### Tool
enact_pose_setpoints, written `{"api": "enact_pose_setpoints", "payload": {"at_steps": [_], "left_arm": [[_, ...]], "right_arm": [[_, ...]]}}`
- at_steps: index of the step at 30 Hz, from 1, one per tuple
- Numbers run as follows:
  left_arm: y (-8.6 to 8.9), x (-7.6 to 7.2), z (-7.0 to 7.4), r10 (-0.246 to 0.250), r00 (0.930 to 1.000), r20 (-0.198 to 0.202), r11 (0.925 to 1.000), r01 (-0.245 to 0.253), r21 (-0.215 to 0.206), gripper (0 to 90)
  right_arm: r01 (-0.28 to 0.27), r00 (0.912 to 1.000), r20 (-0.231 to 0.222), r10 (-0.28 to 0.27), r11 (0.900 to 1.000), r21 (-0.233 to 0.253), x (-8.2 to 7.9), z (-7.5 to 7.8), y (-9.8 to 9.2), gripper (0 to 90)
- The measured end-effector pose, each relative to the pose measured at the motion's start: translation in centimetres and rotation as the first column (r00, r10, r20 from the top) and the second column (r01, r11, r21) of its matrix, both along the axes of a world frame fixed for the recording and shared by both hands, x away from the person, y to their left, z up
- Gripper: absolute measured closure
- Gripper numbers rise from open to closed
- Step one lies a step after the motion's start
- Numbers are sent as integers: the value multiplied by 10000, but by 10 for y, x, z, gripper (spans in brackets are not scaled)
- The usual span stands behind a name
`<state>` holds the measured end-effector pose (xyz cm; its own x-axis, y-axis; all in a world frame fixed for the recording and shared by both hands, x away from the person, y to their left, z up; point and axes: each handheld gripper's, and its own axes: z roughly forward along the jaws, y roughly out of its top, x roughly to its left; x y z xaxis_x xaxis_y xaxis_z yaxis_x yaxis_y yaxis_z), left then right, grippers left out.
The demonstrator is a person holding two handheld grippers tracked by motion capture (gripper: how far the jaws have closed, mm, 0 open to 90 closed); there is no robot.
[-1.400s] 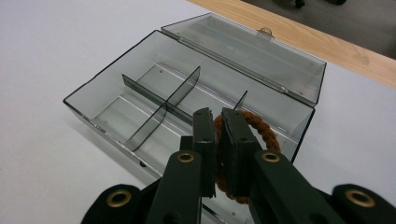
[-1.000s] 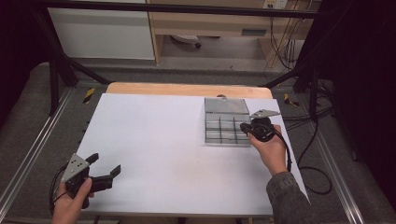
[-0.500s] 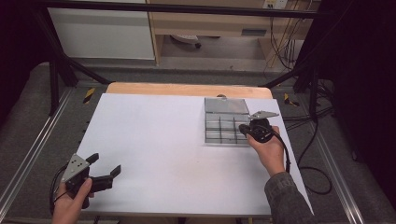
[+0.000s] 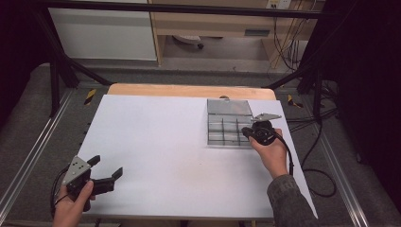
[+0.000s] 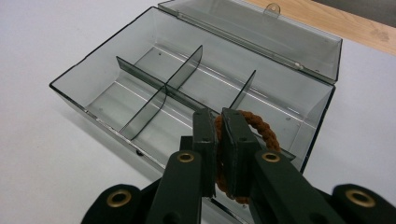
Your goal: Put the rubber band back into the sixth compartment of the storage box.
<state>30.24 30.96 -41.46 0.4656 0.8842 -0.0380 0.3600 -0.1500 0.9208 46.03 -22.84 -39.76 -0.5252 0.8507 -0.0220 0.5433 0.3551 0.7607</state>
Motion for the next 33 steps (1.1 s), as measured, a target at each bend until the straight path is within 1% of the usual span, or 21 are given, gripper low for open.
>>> {"api": "enact_pose_setpoints", "payload": {"at_steps": [5,7,11,12,15,19,33], "left_arm": [[-1,0,0,-34,10000,-11,10000,34,-71,41],[0,0,0,-13,10000,2,10000,13,-14,41],[-1,0,0,-34,10000,-16,10000,34,-61,41],[0,0,0,-10,10000,-2,10000,10,-2,41],[-1,0,0,-16,10000,0,10000,16,2,41],[-1,0,0,-49,10000,0,10000,49,-74,41],[-1,0,0,-42,10000,11,10000,42,0,41]], "right_arm": [[29,10000,-84,-29,10000,-5,1,-2,0,851],[25,9999,-118,-25,10000,-45,1,-3,0,851],[117,9997,-221,-117,9999,-43,1,-7,-1,851],[117,9997,-221,-117,9999,-43,1,-7,-1,851],[138,9994,-320,-140,9999,-57,1,-9,-2,850],[186,9992,-359,-188,9998,-56,1,-10,-3,850],[211,9987,-463,-216,9997,-112,4,-14,-2,849]]}}
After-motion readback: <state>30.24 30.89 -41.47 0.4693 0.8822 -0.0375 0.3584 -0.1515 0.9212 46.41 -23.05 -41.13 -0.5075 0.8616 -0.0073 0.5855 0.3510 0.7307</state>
